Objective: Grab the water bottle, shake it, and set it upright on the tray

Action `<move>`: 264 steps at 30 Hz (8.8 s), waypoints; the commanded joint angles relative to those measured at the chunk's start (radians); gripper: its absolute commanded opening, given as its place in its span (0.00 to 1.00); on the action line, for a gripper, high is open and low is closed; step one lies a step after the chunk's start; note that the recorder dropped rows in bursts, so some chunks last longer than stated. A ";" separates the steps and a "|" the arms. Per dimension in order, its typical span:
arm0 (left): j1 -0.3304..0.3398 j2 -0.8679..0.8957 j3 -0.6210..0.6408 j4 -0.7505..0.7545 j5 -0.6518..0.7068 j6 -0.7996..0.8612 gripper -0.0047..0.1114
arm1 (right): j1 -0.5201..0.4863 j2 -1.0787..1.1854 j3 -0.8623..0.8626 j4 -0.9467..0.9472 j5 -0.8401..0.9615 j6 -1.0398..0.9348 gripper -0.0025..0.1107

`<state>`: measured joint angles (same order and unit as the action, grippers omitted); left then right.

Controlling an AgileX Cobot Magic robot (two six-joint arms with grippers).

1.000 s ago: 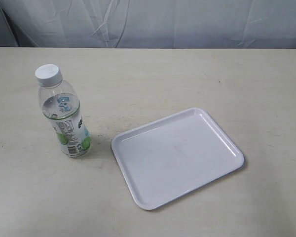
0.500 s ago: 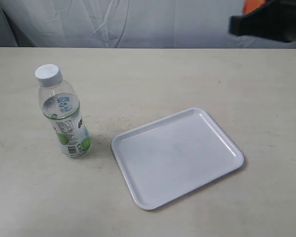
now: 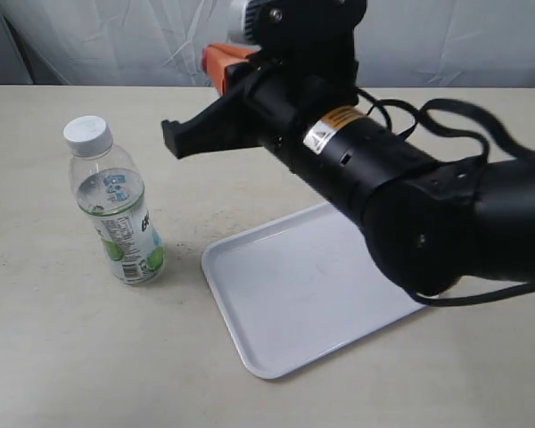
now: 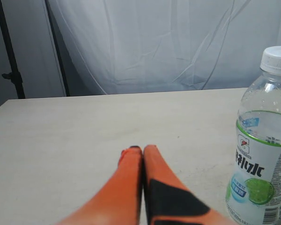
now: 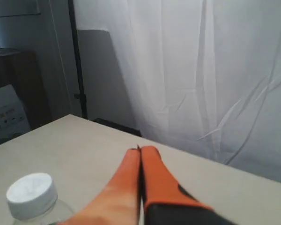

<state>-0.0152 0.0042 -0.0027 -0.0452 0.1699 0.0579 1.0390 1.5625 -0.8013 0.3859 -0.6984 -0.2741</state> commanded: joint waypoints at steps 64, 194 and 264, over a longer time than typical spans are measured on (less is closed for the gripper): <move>-0.007 -0.004 0.003 0.003 -0.014 -0.003 0.06 | 0.008 0.596 -0.402 -0.561 0.079 0.567 0.87; -0.007 -0.004 0.003 0.003 -0.014 -0.003 0.06 | -0.004 0.244 0.315 0.230 -0.281 0.117 0.02; -0.007 -0.004 0.003 0.007 -0.012 -0.003 0.06 | -0.002 -0.691 0.298 0.800 -0.017 -0.686 0.02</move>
<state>-0.0152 0.0042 -0.0027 -0.0452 0.1699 0.0579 1.0400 0.8976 -0.4978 1.1646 -0.6801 -0.9411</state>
